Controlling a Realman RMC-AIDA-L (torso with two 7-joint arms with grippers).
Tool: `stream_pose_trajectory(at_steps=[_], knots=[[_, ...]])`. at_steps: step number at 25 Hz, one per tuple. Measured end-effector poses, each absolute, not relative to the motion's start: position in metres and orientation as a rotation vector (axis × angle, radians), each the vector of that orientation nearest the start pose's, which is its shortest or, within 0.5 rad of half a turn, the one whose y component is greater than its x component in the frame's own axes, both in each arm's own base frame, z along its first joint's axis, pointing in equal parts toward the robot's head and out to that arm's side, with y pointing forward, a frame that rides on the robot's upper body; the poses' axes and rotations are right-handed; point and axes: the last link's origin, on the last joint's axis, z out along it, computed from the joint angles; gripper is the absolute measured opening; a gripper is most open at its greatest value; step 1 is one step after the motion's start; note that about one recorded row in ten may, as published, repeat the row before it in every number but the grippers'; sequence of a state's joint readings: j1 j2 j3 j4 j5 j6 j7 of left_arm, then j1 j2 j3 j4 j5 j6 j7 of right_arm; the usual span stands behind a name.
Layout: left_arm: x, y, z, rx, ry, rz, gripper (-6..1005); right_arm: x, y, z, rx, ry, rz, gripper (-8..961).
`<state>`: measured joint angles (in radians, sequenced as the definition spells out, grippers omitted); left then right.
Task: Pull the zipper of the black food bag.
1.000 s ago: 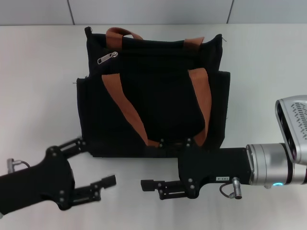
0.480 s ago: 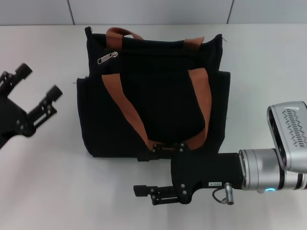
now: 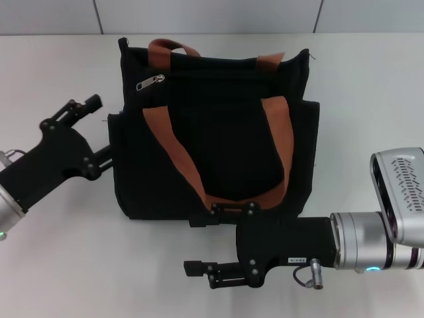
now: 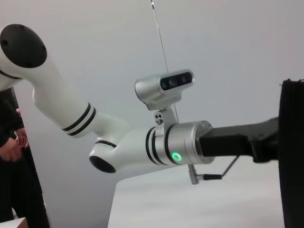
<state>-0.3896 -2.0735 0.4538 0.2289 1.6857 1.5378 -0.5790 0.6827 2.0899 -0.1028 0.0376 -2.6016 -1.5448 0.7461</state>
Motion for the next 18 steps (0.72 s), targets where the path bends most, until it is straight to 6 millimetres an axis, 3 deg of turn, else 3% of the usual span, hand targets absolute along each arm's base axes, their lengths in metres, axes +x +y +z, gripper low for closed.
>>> stream_pose_trajectory(at_steps=[11,18], knots=[[-0.288,0.308,-0.023,-2.164,-0.287,-0.952,814,0.219,0.26,-0.11,-2.949,0.306,1.064,729],[-0.282,0.308,-0.016,-2.067,-0.316,-1.052,814,0.221,0.26,-0.109,-2.924,0.328,1.077,729]])
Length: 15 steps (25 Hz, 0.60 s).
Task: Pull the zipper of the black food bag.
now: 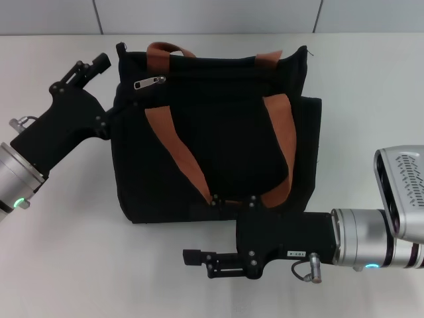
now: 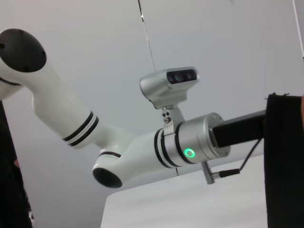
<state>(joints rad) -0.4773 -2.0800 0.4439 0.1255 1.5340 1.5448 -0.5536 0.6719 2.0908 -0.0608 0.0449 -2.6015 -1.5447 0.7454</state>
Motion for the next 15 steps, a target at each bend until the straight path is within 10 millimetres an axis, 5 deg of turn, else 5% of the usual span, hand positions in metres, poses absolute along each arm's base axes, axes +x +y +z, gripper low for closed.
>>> stream_pose_trajectory(at_steps=[15], knots=[[-0.285,0.296,-0.02,-2.035,-0.329,-1.079,809,0.22,0.262,-0.108,-2.898,0.338,1.09,730]])
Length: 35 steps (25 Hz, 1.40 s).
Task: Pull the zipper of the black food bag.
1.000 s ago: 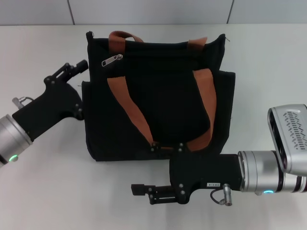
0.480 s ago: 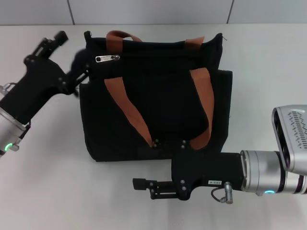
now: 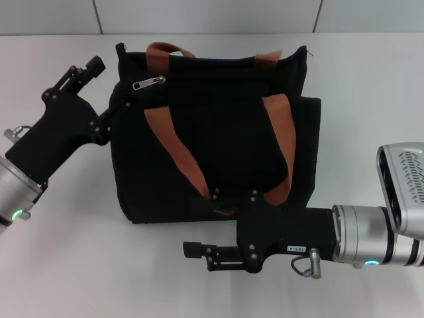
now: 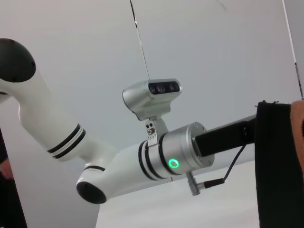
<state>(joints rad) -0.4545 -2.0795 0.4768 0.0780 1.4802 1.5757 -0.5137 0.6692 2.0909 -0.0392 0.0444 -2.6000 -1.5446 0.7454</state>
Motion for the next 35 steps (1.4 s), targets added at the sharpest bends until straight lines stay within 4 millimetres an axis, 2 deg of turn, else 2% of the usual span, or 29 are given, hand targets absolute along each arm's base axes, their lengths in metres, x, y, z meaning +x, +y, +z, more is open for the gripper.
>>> stream_pose_trajectory(at_steps=[3,13,17,22,23,26,28,33,35], knots=[[-0.287,0.291,-0.02,-2.017,-0.348,-1.09,807,0.221,0.262,-0.108,-2.896,0.342,1.09,730],[-0.287,0.287,-0.023,-2.033,-0.359,-1.097,365,0.223,0.26,-0.108,-2.892,0.354,1.09,729],[-0.287,0.286,-0.024,-2.033,-0.368,-1.103,273,0.223,0.26,-0.108,-2.892,0.355,1.091,730],[-0.287,0.289,-0.021,-2.055,-0.516,-1.189,158,0.223,0.255,-0.106,-2.878,0.358,1.125,730],[-0.285,0.292,-0.016,-2.084,-0.594,-1.242,135,0.226,0.25,-0.102,-2.836,0.327,1.175,730],[-0.282,0.294,-0.011,-2.11,-0.642,-1.291,67,0.227,0.245,-0.095,-2.771,0.28,1.244,730],[-0.277,0.299,-0.001,-2.15,-0.742,-1.363,22,0.228,0.243,-0.082,-2.665,0.264,1.335,730],[-0.262,0.31,0.007,-2.278,-0.916,-1.416,24,0.229,0.251,-0.072,-2.576,0.291,1.375,730],[-0.26,0.311,0.007,-2.291,-0.922,-1.413,24,0.228,0.254,-0.07,-2.552,0.311,1.386,730]])
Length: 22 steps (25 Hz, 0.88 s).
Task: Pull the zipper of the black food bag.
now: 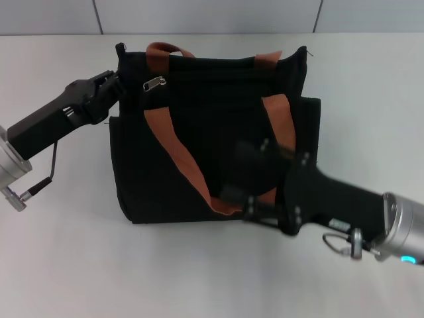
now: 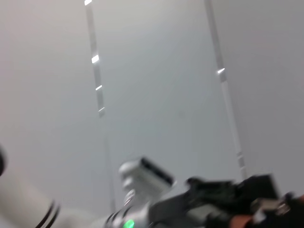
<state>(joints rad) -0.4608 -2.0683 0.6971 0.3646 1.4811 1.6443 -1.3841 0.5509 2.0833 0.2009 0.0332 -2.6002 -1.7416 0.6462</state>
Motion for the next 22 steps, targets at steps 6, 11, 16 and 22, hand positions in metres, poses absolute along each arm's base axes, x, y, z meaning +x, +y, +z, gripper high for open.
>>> stream_pose_trajectory(at_steps=[6,11,16,22], knots=[[-0.259,0.311,0.013,-2.278,-0.946,-1.45,27,0.221,0.271,-0.058,-2.401,0.281,1.433,729],[-0.257,0.307,0.018,-2.29,-0.942,-1.496,28,0.213,0.282,-0.058,-2.393,0.204,1.412,729],[-0.26,0.304,0.017,-2.275,-0.964,-1.496,30,0.207,0.288,-0.056,-2.292,-0.053,1.335,730],[-0.26,0.304,0.012,-2.265,-1.023,-1.504,32,0.191,0.291,-0.078,-2.027,-0.44,1.037,730]])
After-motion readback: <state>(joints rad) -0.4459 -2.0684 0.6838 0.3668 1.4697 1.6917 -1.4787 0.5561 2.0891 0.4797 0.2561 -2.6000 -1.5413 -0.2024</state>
